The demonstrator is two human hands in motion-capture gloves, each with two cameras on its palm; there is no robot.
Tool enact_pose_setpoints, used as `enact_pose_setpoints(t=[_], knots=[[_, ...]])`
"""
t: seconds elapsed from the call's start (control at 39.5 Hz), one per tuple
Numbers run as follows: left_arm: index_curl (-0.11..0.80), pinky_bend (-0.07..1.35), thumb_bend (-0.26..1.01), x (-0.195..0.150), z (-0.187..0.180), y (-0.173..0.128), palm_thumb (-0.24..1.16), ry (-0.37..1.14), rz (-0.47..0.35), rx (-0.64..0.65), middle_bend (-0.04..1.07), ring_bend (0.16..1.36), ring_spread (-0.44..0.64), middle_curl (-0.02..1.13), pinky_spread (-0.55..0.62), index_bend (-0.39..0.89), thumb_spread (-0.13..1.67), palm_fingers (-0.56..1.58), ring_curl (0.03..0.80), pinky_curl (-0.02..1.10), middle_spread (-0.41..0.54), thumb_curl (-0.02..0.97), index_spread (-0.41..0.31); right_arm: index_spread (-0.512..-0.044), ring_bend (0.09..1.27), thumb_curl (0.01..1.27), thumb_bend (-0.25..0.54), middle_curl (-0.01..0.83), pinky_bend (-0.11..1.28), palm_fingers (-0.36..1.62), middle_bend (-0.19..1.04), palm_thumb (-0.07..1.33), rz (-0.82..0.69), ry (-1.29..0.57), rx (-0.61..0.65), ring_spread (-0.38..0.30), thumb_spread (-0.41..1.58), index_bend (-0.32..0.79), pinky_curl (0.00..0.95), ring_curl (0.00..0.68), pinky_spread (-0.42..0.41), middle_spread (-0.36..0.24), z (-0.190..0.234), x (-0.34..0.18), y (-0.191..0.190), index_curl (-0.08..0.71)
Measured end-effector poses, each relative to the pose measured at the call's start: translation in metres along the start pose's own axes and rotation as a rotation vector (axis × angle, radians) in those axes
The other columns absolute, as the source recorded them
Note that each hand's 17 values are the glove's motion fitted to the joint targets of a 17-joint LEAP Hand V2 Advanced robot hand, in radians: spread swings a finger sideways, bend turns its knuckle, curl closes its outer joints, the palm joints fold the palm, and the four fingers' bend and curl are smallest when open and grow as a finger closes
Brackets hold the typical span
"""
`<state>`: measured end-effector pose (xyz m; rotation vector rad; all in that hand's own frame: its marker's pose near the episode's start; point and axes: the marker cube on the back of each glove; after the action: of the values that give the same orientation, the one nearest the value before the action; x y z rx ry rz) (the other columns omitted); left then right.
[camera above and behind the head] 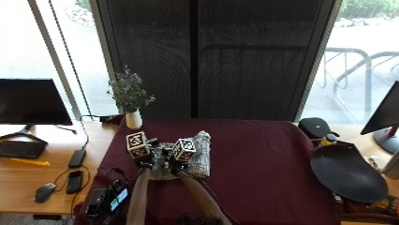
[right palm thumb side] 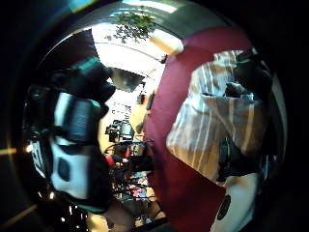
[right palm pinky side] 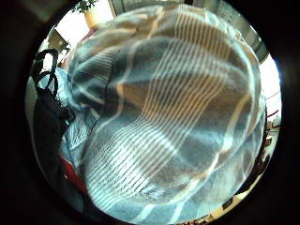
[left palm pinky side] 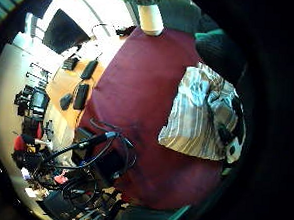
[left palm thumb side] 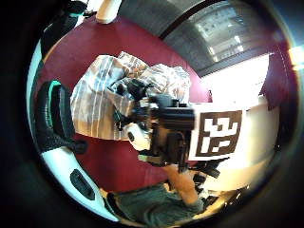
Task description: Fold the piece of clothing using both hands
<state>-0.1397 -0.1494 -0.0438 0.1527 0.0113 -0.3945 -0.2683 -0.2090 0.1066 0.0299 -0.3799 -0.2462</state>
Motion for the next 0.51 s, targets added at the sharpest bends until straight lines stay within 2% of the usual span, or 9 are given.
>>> enact_pose_setpoints(t=[0.1, 0.2, 0.25, 0.28, 0.33, 0.35, 0.38, 0.4, 0.51], knots=[[0.334, 0.37, 0.21, -0.002, 0.006, -0.001, 0.69, -0.015, -0.001, -0.003, 0.20, 0.51, 0.05, 0.44, 0.18, 0.12, 1.55, 0.55, 0.364, 0.37, -0.072, 0.309, -0.107, -0.280, 0.81, 0.59, -0.022, 0.492, 0.68, 1.14, 0.45, 1.08, -0.064, -0.017, -0.170, -0.240, 0.70, -0.01, 0.380, 0.447, -0.294, -0.182, 0.009, 0.001, 0.011, 0.075], [0.330, 0.37, 0.22, 0.002, 0.006, 0.002, 0.70, -0.010, 0.013, -0.001, 0.20, 0.51, 0.04, 0.44, 0.18, 0.12, 1.56, 0.55, 0.362, 0.38, -0.073, 0.310, -0.105, -0.291, 0.75, 0.58, -0.022, 0.489, 0.71, 1.00, 0.46, 1.08, -0.241, -0.083, -0.493, -0.240, 0.73, -0.05, 0.387, 0.431, -0.273, -0.182, 0.005, 0.000, 0.028, 0.040], [0.329, 0.37, 0.22, 0.005, 0.007, 0.001, 0.70, -0.008, 0.023, 0.002, 0.20, 0.51, 0.04, 0.44, 0.18, 0.13, 1.56, 0.55, 0.362, 0.38, -0.074, 0.310, -0.104, -0.297, 0.71, 0.57, -0.026, 0.488, 0.65, 0.82, 0.45, 1.06, -0.311, -0.040, -0.612, -0.223, 0.79, 0.01, 0.379, 0.428, -0.209, -0.173, -0.003, 0.004, 0.036, 0.049], [0.328, 0.37, 0.22, 0.007, 0.009, 0.001, 0.70, -0.007, 0.027, 0.001, 0.20, 0.51, 0.04, 0.44, 0.18, 0.13, 1.56, 0.55, 0.361, 0.38, -0.074, 0.310, -0.104, -0.299, 0.67, 0.56, -0.030, 0.491, 0.59, 0.69, 0.44, 1.04, -0.339, -0.011, -0.666, -0.208, 0.83, 0.07, 0.380, 0.429, -0.167, -0.165, -0.009, 0.007, 0.040, 0.073], [0.327, 0.37, 0.22, 0.011, 0.012, 0.000, 0.70, -0.003, 0.039, -0.005, 0.20, 0.51, 0.04, 0.44, 0.18, 0.13, 1.56, 0.55, 0.360, 0.38, -0.074, 0.311, -0.104, -0.306, 0.52, 0.54, -0.046, 0.476, 0.53, 0.42, 0.37, 0.97, -0.384, 0.029, -0.785, -0.151, 0.91, 0.23, 0.390, 0.415, -0.064, -0.169, -0.021, 0.011, 0.051, 0.143], [0.326, 0.37, 0.22, 0.013, 0.013, -0.001, 0.70, -0.001, 0.045, -0.008, 0.20, 0.51, 0.04, 0.44, 0.17, 0.13, 1.56, 0.55, 0.360, 0.38, -0.074, 0.311, -0.103, -0.308, 0.50, 0.53, -0.040, 0.476, 0.52, 0.42, 0.37, 0.96, -0.390, 0.055, -0.830, -0.140, 0.94, 0.23, 0.391, 0.416, -0.040, -0.165, -0.028, 0.014, 0.055, 0.154], [0.326, 0.37, 0.22, 0.016, 0.013, 0.000, 0.71, 0.001, 0.052, -0.010, 0.20, 0.51, 0.04, 0.44, 0.17, 0.13, 1.57, 0.55, 0.360, 0.38, -0.074, 0.311, -0.103, -0.305, 0.56, 0.53, -0.026, 0.479, 0.53, 0.55, 0.40, 0.97, -0.369, 0.111, -0.845, -0.151, 0.95, 0.15, 0.383, 0.425, -0.045, -0.165, -0.034, 0.018, 0.057, 0.134], [0.325, 0.37, 0.22, 0.019, 0.013, 0.000, 0.70, 0.001, 0.059, -0.012, 0.20, 0.51, 0.04, 0.44, 0.17, 0.13, 1.57, 0.55, 0.359, 0.39, -0.074, 0.311, -0.103, -0.312, 0.44, 0.52, -0.039, 0.437, 0.48, 0.41, 0.31, 0.94, -0.320, 0.206, -0.826, -0.119, 0.99, 0.24, 0.338, 0.356, 0.007, -0.162, -0.042, 0.025, 0.056, 0.157], [0.322, 0.37, 0.22, 0.032, 0.002, 0.005, 0.70, -0.021, 0.076, 0.011, 0.20, 0.51, 0.04, 0.44, 0.18, 0.12, 1.57, 0.55, 0.360, 0.39, -0.074, 0.311, -0.103, -0.319, 0.36, 0.49, -0.031, 0.417, 0.44, 0.38, 0.24, 0.89, -0.064, 0.666, -0.642, -0.063, 1.09, 0.30, 0.317, 0.329, 0.103, -0.145, -0.089, 0.059, 0.046, 0.206]])
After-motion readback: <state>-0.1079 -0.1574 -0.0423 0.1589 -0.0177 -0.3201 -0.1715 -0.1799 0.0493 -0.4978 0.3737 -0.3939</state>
